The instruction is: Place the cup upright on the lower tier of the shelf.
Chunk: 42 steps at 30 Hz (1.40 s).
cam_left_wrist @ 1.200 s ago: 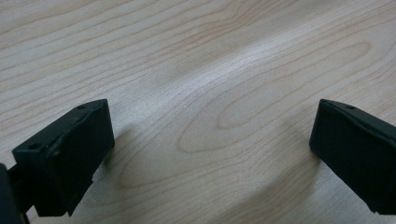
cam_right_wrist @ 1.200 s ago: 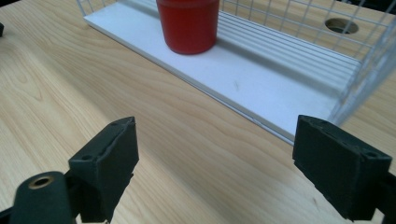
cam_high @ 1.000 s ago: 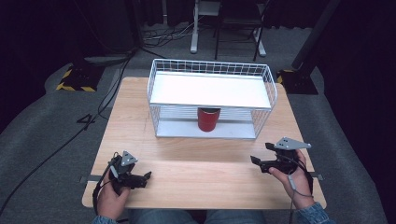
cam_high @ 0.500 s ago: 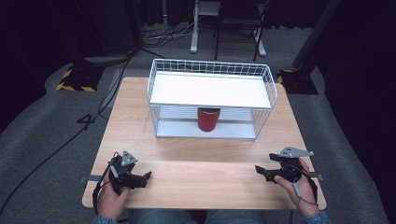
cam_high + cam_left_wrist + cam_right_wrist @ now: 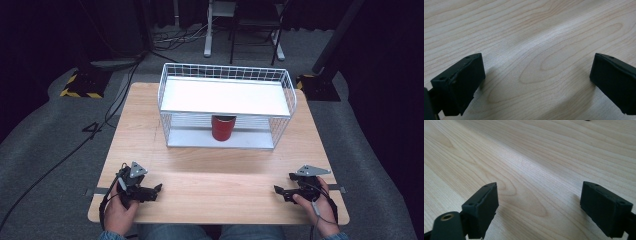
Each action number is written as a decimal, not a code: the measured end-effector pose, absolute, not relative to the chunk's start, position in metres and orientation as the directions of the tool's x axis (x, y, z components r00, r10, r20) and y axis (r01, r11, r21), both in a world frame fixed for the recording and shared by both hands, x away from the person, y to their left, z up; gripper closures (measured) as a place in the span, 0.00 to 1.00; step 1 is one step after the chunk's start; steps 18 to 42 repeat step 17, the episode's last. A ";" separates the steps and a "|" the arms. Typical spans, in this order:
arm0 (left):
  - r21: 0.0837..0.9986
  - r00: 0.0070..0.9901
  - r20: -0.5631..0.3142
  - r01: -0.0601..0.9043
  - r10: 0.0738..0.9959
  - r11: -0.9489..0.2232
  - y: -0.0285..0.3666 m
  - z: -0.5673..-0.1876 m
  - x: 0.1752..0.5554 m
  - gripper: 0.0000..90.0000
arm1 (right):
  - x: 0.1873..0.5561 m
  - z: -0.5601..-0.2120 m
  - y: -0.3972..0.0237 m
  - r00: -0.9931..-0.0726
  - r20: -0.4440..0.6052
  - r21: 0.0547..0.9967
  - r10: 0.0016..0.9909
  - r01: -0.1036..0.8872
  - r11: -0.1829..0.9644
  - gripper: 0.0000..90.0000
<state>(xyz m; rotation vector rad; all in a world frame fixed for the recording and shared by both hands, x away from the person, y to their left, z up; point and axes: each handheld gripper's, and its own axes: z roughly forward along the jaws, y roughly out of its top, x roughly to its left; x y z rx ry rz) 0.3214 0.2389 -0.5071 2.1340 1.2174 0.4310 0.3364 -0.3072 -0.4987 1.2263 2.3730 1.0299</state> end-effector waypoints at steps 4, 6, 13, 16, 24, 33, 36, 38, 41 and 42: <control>0.668 0.518 -0.028 0.646 0.855 -0.370 0.239 -0.507 0.321 0.00 | 0.336 -0.500 -0.306 -0.609 0.042 0.711 0.792 0.576 0.404 0.17; 0.667 0.517 -0.031 0.648 0.856 -0.367 0.239 -0.507 0.321 0.00 | 0.335 -0.504 -0.305 -0.611 -0.008 0.721 0.791 0.545 0.429 0.13; 0.667 0.517 -0.030 0.648 0.856 -0.368 0.239 -0.507 0.321 0.00 | 0.335 -0.506 -0.305 -0.606 -0.004 0.727 0.796 0.544 0.418 0.11; 0.667 0.517 -0.031 0.648 0.856 -0.367 0.239 -0.507 0.321 0.00 | 0.335 -0.506 -0.305 -0.606 -0.005 0.728 0.796 0.544 0.418 0.11; 0.667 0.517 -0.030 0.648 0.855 -0.368 0.239 -0.507 0.321 0.00 | 0.335 -0.506 -0.305 -0.606 -0.005 0.727 0.796 0.544 0.418 0.11; 0.667 0.517 -0.030 0.648 0.855 -0.368 0.239 -0.507 0.321 0.00 | 0.335 -0.506 -0.305 -0.606 -0.005 0.727 0.796 0.544 0.418 0.11; 0.667 0.517 -0.030 0.648 0.855 -0.368 0.239 -0.507 0.321 0.00 | 0.335 -0.506 -0.305 -0.606 -0.005 0.727 0.796 0.544 0.418 0.11; 0.667 0.517 -0.030 0.648 0.855 -0.368 0.239 -0.507 0.321 0.00 | 0.335 -0.506 -0.305 -0.606 -0.005 0.727 0.796 0.544 0.418 0.11; 0.667 0.517 -0.030 0.648 0.855 -0.368 0.239 -0.507 0.321 0.00 | 0.335 -0.506 -0.305 -0.606 -0.005 0.727 0.796 0.544 0.418 0.11; 0.667 0.517 -0.030 0.648 0.855 -0.368 0.239 -0.507 0.321 0.00 | 0.335 -0.506 -0.305 -0.606 -0.005 0.727 0.796 0.544 0.418 0.11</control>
